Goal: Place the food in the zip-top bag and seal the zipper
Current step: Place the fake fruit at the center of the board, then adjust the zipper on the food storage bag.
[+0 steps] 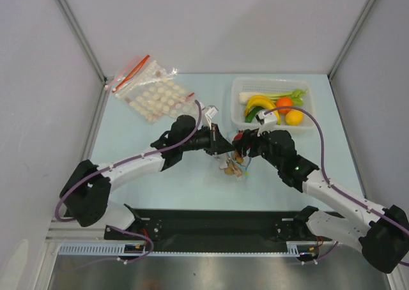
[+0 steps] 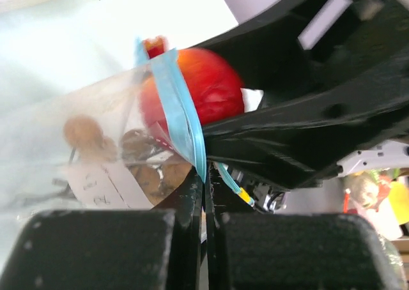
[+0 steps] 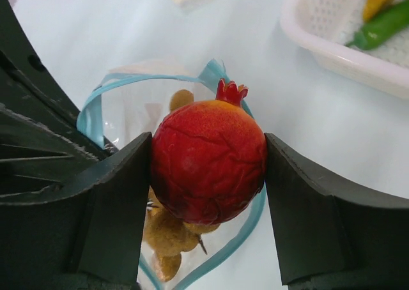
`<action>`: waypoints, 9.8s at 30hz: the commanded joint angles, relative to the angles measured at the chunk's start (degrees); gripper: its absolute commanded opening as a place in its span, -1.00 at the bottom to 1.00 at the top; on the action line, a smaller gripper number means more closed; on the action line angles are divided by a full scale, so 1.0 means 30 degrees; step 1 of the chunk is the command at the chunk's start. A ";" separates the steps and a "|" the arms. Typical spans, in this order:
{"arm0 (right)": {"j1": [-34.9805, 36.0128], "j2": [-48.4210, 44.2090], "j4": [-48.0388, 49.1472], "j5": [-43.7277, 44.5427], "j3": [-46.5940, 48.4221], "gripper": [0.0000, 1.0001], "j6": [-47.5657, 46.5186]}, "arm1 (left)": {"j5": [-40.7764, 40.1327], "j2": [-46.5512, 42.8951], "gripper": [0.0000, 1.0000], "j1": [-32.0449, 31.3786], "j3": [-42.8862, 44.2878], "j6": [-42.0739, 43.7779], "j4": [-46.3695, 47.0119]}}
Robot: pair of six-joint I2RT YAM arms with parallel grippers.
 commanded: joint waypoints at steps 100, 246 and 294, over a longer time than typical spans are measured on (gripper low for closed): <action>-0.2653 -0.8835 0.4263 -0.4518 -0.5207 -0.90 0.3936 | -1.3004 0.6180 -0.99 -0.6115 2.1460 0.6932 -2.3188; 0.0862 -0.2655 -0.1800 0.3831 -0.0668 -1.00 0.3877 | -0.2921 0.0050 -0.97 -0.0138 0.6339 0.3856 -1.0201; 0.2711 -0.2455 -0.1276 0.2840 -0.0197 -1.00 0.3290 | -0.6060 0.3127 -0.97 -0.2981 0.9914 0.5967 -1.4572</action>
